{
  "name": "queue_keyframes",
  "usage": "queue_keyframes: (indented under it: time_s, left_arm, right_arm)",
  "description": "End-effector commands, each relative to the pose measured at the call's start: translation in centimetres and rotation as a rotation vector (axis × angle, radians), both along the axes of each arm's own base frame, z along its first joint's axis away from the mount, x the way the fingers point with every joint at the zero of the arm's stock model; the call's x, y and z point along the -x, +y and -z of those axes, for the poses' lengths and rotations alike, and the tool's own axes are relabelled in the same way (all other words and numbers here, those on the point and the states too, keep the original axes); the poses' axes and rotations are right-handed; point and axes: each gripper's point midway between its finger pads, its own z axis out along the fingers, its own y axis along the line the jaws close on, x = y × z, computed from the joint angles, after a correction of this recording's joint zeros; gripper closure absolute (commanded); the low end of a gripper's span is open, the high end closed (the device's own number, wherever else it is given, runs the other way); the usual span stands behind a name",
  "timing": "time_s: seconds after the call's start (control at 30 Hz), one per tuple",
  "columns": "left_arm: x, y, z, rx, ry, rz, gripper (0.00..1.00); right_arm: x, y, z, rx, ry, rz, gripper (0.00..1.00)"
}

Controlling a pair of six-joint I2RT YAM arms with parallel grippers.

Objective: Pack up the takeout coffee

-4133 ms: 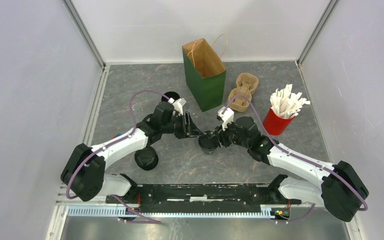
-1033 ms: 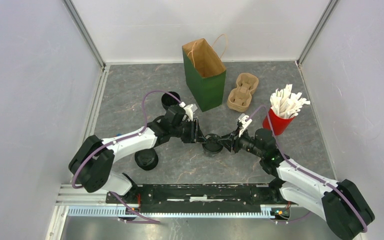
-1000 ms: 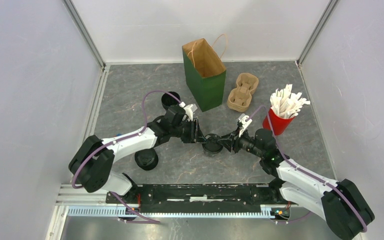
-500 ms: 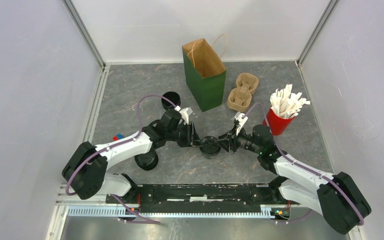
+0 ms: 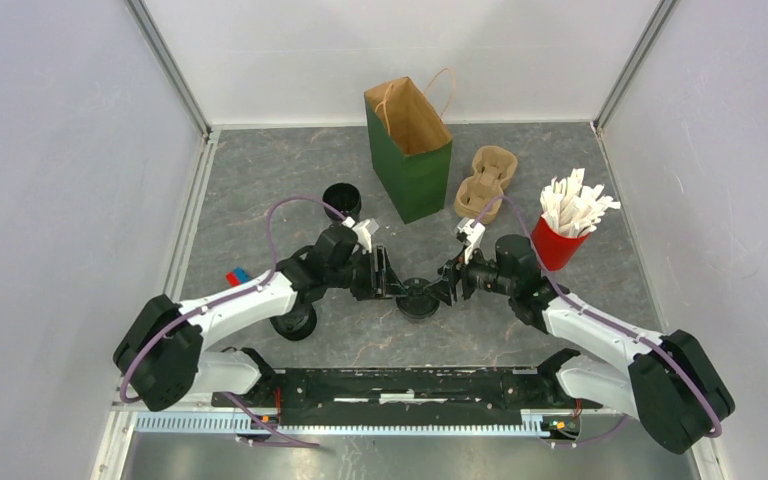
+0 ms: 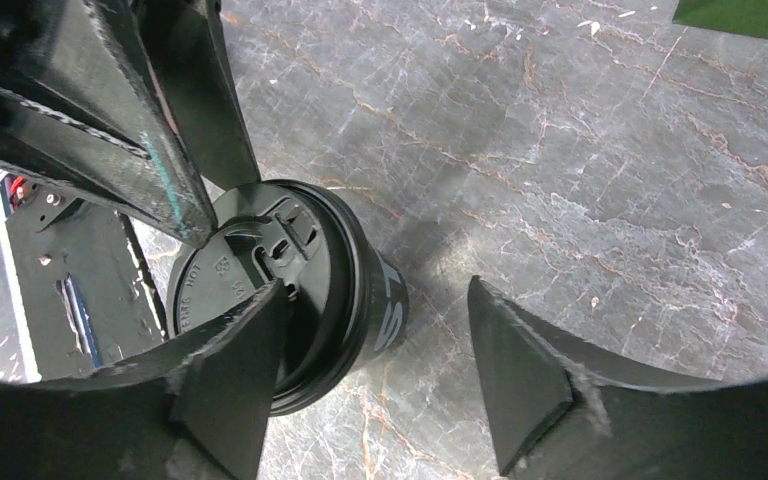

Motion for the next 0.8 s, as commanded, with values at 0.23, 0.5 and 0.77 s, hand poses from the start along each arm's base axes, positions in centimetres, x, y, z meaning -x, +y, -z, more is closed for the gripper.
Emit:
queue_keyframes:
  time_s: [0.23,0.5,0.77]
  left_arm:
    - [-1.3,0.5,-2.6,-0.039,-0.098,-0.018,0.33]
    - [-2.2,0.5,-2.9,-0.093,-0.168,0.033,0.31]
    - [-1.5,-0.4,-2.4,-0.07,-0.185,0.136,0.31]
  right_arm:
    - [-0.4,-0.1,-1.2,0.048,0.014,-0.01,0.19]
    - [0.3,-0.4,-1.6,0.049,0.05,-0.002,0.15]
    - [1.7,-0.4,-1.6,0.011,0.094,-0.02,0.12]
